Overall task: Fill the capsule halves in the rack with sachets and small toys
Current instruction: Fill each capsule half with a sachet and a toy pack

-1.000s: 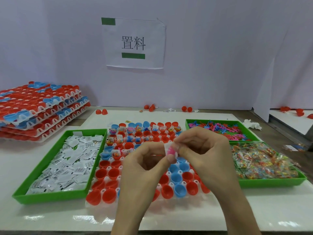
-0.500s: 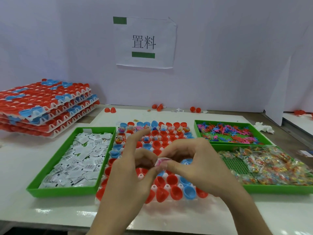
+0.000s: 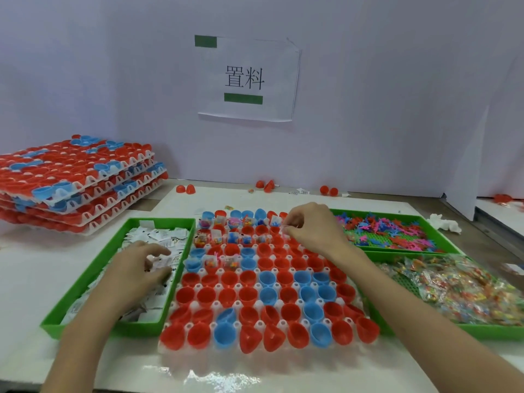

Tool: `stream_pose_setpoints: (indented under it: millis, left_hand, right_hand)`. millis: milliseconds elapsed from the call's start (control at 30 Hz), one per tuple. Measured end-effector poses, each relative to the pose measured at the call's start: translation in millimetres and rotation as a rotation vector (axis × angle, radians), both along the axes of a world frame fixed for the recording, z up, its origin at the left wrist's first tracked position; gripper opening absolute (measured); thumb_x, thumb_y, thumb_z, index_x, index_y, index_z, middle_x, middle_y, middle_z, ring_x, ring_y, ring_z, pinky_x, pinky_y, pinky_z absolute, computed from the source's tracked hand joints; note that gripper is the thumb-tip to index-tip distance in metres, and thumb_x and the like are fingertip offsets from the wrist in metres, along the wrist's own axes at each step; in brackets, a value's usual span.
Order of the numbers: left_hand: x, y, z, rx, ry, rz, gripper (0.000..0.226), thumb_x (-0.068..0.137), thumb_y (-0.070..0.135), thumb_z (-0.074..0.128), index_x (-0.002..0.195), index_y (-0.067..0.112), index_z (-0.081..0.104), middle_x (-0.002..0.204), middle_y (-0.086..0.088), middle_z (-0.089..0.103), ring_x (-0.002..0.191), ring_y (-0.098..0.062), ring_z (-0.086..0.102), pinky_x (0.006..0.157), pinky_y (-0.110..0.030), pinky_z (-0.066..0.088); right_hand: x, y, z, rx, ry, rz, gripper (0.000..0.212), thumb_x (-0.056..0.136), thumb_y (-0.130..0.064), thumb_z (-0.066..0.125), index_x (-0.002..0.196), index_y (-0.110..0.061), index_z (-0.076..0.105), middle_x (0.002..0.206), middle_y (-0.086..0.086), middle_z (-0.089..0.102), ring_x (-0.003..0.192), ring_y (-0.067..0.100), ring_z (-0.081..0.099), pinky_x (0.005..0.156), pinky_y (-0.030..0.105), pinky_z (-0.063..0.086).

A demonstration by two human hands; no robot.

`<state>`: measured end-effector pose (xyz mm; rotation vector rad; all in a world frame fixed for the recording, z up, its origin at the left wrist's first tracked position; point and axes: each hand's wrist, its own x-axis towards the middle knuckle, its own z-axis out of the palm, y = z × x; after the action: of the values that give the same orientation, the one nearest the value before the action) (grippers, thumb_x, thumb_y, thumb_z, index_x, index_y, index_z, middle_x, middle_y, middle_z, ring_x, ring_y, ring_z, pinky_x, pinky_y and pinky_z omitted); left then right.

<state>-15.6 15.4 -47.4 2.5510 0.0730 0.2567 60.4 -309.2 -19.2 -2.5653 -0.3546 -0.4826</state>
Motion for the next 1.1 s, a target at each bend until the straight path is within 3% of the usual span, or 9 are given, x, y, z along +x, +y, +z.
stream_pose_setpoints:
  millis: [133,333,500,700,767,833,933,1000,1100]
  left_hand:
    - [3,-1,-1,0.008,0.024,-0.002,0.016,0.087,0.023,0.074,0.103,0.027,0.072,0.106,0.002,0.057,0.091,-0.012,0.057,0.081,-0.036,0.051]
    - [4,0,-1,0.012,0.023,0.005,0.013,0.087,0.024,0.074,0.100,0.027,0.073,0.105,0.003,0.057,0.087,-0.009,0.056,0.080,-0.033,0.051]
    - [6,-1,-2,0.010,0.011,0.009,0.012,0.087,0.024,0.074,0.098,0.026,0.074,0.105,0.004,0.057,0.087,-0.010,0.056,0.080,-0.033,0.050]
    - [6,0,-5,-0.014,-0.020,-0.002,0.011,0.085,0.020,0.076,0.083,0.030,0.071,0.099,0.006,0.058,0.082,-0.004,0.054,0.073,-0.029,0.044]
    - [6,-1,-5,-0.010,-0.033,0.003,0.015,0.085,0.017,0.075,0.079,0.029,0.071,0.097,0.006,0.059,0.082,-0.007,0.055,0.073,-0.031,0.045]
    - [6,-1,-5,-0.003,-0.047,0.010,0.019,0.086,0.014,0.074,0.075,0.029,0.070,0.094,0.007,0.060,0.080,-0.009,0.057,0.072,-0.032,0.047]
    - [6,-1,-6,-0.042,-0.099,0.033,0.018,0.086,0.015,0.074,0.074,0.027,0.070,0.094,0.005,0.061,0.081,-0.012,0.059,0.072,-0.034,0.045]
    - [5,0,-6,-0.070,-0.181,0.069,0.015,0.086,0.015,0.074,0.077,0.026,0.070,0.096,0.005,0.062,0.082,-0.012,0.059,0.073,-0.033,0.043]
    - [2,2,-4,-0.127,-0.329,0.123,0.011,0.087,0.012,0.072,0.085,0.022,0.073,0.089,0.005,0.068,0.077,-0.008,0.060,0.066,-0.026,0.043]
  right_hand:
    - [1,10,-5,-0.008,0.006,0.041,0.006,0.086,-0.026,0.075,0.091,-0.025,0.079,0.087,-0.009,0.075,0.072,-0.004,0.060,0.084,0.029,0.059]
    - [-1,22,-9,-0.134,0.071,0.000,0.009,0.087,-0.019,0.072,0.086,-0.024,0.079,0.090,-0.010,0.074,0.087,0.006,0.064,0.101,0.042,0.049]
    - [3,25,-12,-0.054,0.162,0.009,0.013,0.086,-0.009,0.070,0.089,-0.017,0.080,0.094,-0.004,0.076,0.082,0.004,0.065,0.089,0.032,0.057]
    - [14,-8,3,0.112,0.314,0.088,0.018,0.086,-0.030,0.076,0.103,-0.028,0.073,0.099,-0.010,0.070,0.089,0.003,0.064,0.076,0.021,0.053]
    - [16,-32,6,0.177,0.235,0.007,0.013,0.087,-0.029,0.074,0.100,-0.028,0.072,0.097,-0.014,0.069,0.086,-0.003,0.061,0.071,0.016,0.048]
    - [21,-63,3,0.109,0.176,-0.204,0.013,0.090,-0.027,0.071,0.102,-0.026,0.074,0.104,-0.008,0.072,0.088,0.004,0.062,0.082,0.028,0.052]
    - [21,-111,-10,-0.123,0.298,-0.493,0.014,0.089,-0.031,0.071,0.103,-0.028,0.073,0.110,-0.004,0.071,0.101,0.018,0.064,0.096,0.045,0.051]
    - [19,-133,-18,-0.077,0.361,-0.528,0.005,0.087,-0.029,0.076,0.089,-0.025,0.074,0.104,-0.001,0.073,0.088,0.017,0.065,0.087,0.042,0.056]
    - [16,-147,-21,0.013,0.309,-0.511,0.022,0.083,-0.019,0.080,0.067,-0.028,0.068,0.090,-0.001,0.073,0.073,0.011,0.062,0.068,0.034,0.056]
